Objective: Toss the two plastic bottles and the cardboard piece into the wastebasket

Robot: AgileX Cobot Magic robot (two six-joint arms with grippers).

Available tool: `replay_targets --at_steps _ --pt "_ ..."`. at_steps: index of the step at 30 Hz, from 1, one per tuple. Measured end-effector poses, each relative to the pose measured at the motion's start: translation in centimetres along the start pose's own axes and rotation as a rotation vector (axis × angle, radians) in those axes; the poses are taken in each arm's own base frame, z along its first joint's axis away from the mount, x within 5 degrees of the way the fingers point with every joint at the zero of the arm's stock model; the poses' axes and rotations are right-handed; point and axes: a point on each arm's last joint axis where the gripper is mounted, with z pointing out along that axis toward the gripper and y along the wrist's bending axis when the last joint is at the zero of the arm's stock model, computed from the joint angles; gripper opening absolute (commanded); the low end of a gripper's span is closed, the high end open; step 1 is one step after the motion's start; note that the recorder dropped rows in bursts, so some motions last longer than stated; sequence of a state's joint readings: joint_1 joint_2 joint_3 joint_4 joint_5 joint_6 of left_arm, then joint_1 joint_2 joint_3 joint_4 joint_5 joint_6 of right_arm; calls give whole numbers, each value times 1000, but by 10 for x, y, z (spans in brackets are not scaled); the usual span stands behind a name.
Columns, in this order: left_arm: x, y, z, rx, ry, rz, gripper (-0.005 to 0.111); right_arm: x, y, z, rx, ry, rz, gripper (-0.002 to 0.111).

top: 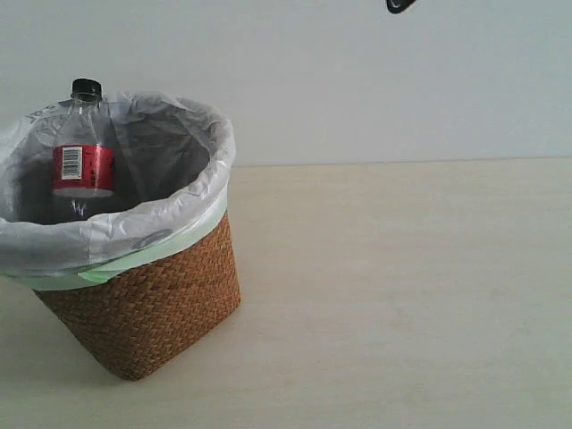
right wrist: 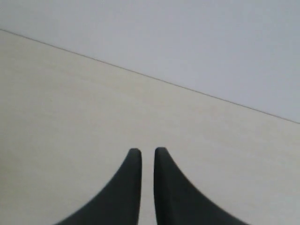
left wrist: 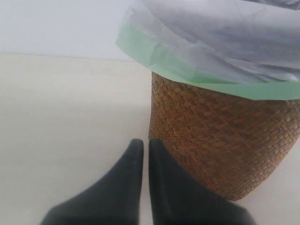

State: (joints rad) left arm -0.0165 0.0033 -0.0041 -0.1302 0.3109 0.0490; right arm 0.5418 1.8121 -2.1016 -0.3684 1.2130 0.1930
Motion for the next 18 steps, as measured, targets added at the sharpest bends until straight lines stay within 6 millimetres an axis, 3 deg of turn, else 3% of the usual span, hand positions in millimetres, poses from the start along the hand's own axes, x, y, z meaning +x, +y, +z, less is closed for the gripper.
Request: replay_targets --at_steps 7,13,18 --pt "0 0 0 0 0 0 4 40 0 6 2 57 -29 7" --pt "0 0 0 0 0 0 4 103 2 6 -66 -7 24 7" --pt "0 0 0 0 0 0 4 157 -8 -35 -170 -217 126 7"
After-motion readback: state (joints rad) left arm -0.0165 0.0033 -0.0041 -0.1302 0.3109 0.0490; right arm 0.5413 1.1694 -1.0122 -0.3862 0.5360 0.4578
